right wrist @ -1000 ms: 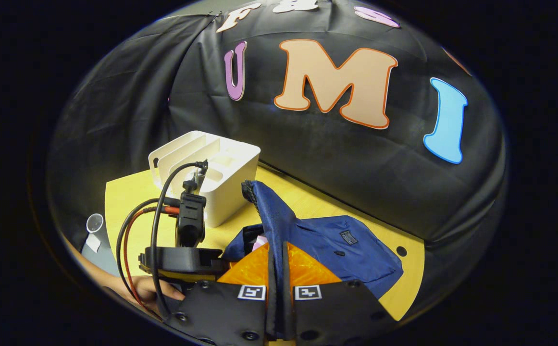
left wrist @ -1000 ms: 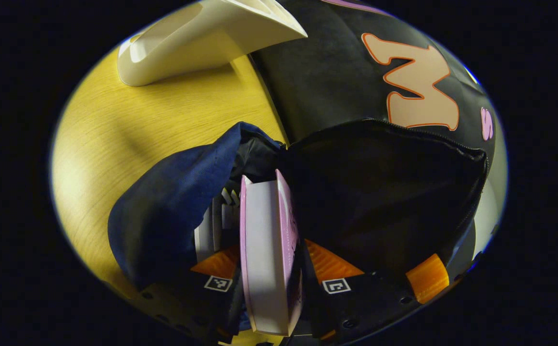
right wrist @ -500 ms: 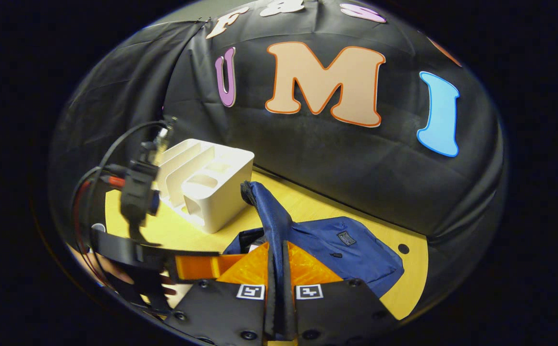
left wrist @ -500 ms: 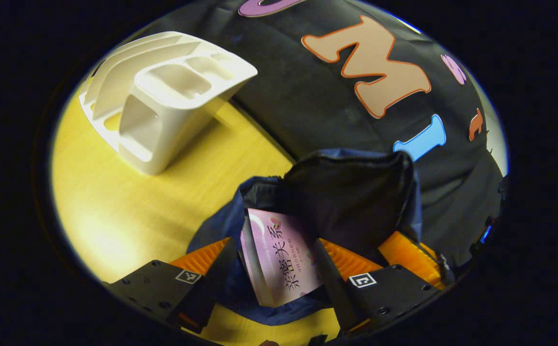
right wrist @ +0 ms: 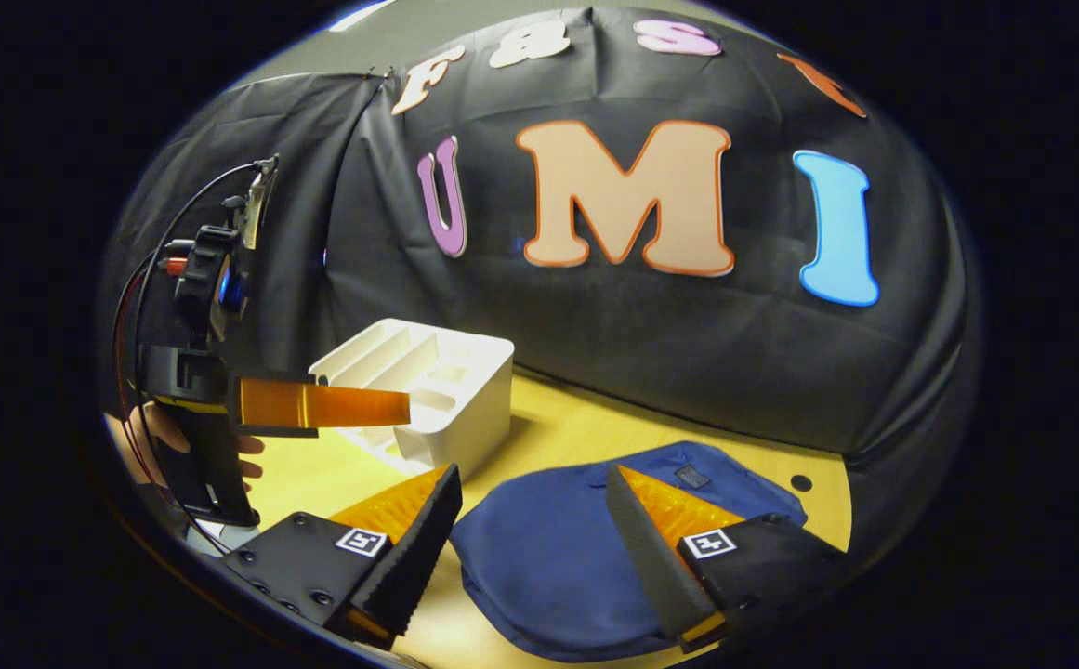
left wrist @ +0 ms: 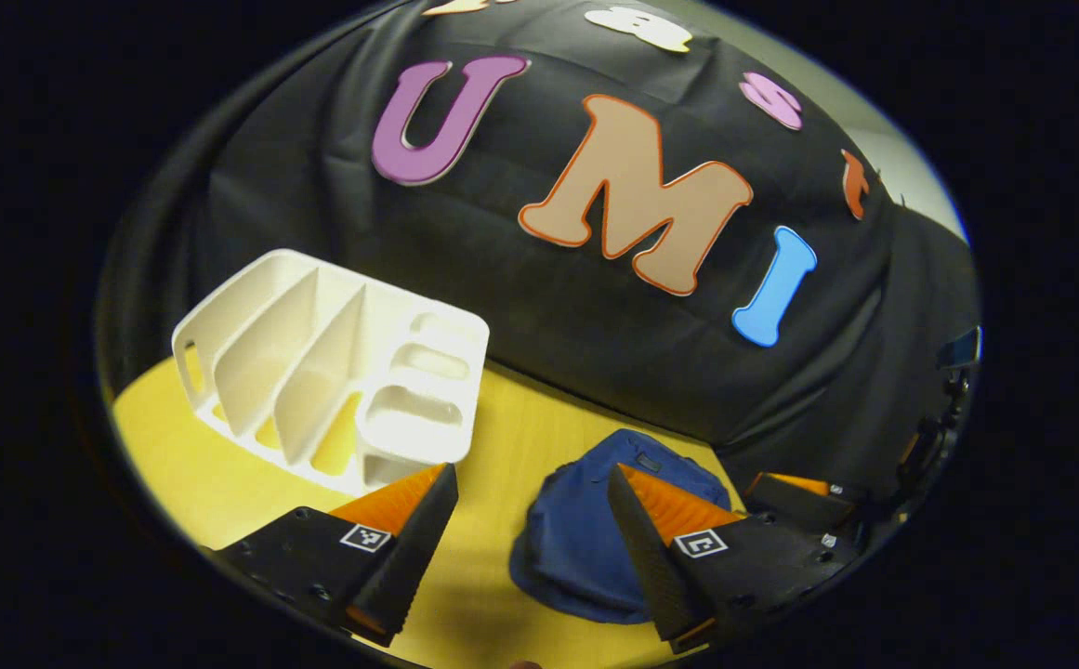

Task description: Open the schoolbag, grab two books from the bookshelf and put them into the schoolbag.

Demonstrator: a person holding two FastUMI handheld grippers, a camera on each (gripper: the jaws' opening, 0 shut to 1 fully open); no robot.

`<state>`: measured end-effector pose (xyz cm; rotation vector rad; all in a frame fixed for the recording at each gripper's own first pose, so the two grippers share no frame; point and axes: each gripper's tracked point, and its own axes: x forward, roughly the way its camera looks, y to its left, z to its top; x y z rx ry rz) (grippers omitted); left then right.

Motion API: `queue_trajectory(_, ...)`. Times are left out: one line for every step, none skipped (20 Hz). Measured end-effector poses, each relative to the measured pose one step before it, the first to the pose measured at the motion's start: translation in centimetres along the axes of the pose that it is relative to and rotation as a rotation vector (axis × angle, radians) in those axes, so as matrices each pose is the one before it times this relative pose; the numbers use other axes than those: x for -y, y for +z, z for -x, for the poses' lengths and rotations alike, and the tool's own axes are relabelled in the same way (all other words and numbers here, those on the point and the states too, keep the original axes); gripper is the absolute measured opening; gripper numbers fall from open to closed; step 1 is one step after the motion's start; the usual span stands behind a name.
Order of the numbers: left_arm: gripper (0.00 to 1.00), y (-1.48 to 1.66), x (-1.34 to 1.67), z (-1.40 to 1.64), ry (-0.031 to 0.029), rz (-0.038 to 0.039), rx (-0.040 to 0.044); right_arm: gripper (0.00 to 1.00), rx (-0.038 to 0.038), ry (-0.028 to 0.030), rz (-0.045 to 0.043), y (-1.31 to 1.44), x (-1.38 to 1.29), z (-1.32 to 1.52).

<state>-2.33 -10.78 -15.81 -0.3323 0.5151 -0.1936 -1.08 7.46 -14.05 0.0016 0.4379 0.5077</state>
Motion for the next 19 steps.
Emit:
queue_trajectory(0.94,0.983,-0.558,0.459,0.01322,-0.04762,0.02619,0.99,0.03229,-0.03452,-0.02274,0.755,0.527,0.352)
queue_trajectory(0.94,1.008,-0.383,0.434,0.01133,-0.05106,0.02956,0.99,0.03263,-0.04377,-0.02368,0.921,0.618,0.281)
queue_trajectory(0.94,0.931,-0.503,0.343,0.0197,-0.05227,0.03523,0.99,0.03261,-0.04551,-0.02051,0.984,0.704,0.165)
queue_trajectory(0.94,0.975,-0.821,0.198,0.03108,-0.0552,0.02847,0.99,0.03345,-0.04377,-0.01663,0.979,0.638,0.384)
queue_trajectory(0.94,0.994,-0.963,0.276,0.03238,-0.04827,0.03064,1.0,0.03169,-0.03746,-0.01508,0.735,0.487,0.262)
queue_trajectory(0.89,1.186,-0.699,0.237,0.0272,-0.04211,0.03798,0.99,0.02739,-0.03508,-0.01512,0.806,0.419,0.398)
queue_trajectory(0.94,1.267,-0.865,0.146,0.02538,-0.036,0.0359,0.96,0.02256,-0.02977,-0.0168,0.577,0.539,0.216)
queue_trajectory(0.95,0.876,-0.458,0.062,0.01108,-0.02485,0.0302,1.0,0.01885,-0.0241,-0.01766,0.257,0.124,0.019)
queue_trajectory(0.95,0.557,-0.222,0.108,0.00193,-0.01498,0.02239,1.0,0.01357,-0.01583,-0.01514,0.345,0.164,0.07)
queue_trajectory(0.94,0.329,-0.061,0.024,-0.0038,-0.00705,0.00893,0.99,0.0099,-0.0058,-0.00973,0.307,0.077,0.254)
queue_trajectory(0.93,0.278,-0.157,0.121,-0.00253,-0.00156,0.00448,0.99,0.00752,-0.00333,-0.00279,0.229,-0.101,-0.018)
queue_trajectory(0.95,-0.006,-0.077,-0.04,-0.0042,0.00188,0.00054,0.98,0.00371,-0.00034,0.00127,-0.041,0.078,0.092)
queue_trajectory(0.94,0.053,-0.206,0.021,-0.00135,0.00692,0.00217,1.0,0.00257,0.00135,0.0007,0.15,-0.062,0.052)
queue_trajectory(0.94,0.162,-0.091,-0.04,-0.00565,0.00849,0.00691,1.0,0.00109,0.00135,-0.00074,-0.088,0.005,0.096)
queue_trajectory(0.95,-0.052,-0.014,-0.057,-0.00347,0.00235,-0.00182,1.0,0.00662,-0.00209,0.00148,0.066,0.056,-0.041)
queue_trajectory(0.94,0.074,-0.336,-0.111,0.00466,-0.00392,0.00125,0.98,0.0069,-0.00434,0.0031,0.214,0.14,-0.021)
queue_trajectory(0.93,0.021,-0.294,-0.066,0.00254,-0.00127,-0.00061,1.0,0.00663,-0.00005,0.00289,0.23,0.041,-0.122)
queue_trajectory(0.94,0.098,-0.225,-0.067,0.00121,0.00627,0.00232,0.98,0.00403,-0.00512,0.00151,0.152,0.237,-0.037)
queue_trajectory(0.94,0.212,-0.093,-0.099,-0.00186,0.01031,0.00355,0.96,0.00349,-0.00472,-0.00072,0.145,0.188,-0.224)
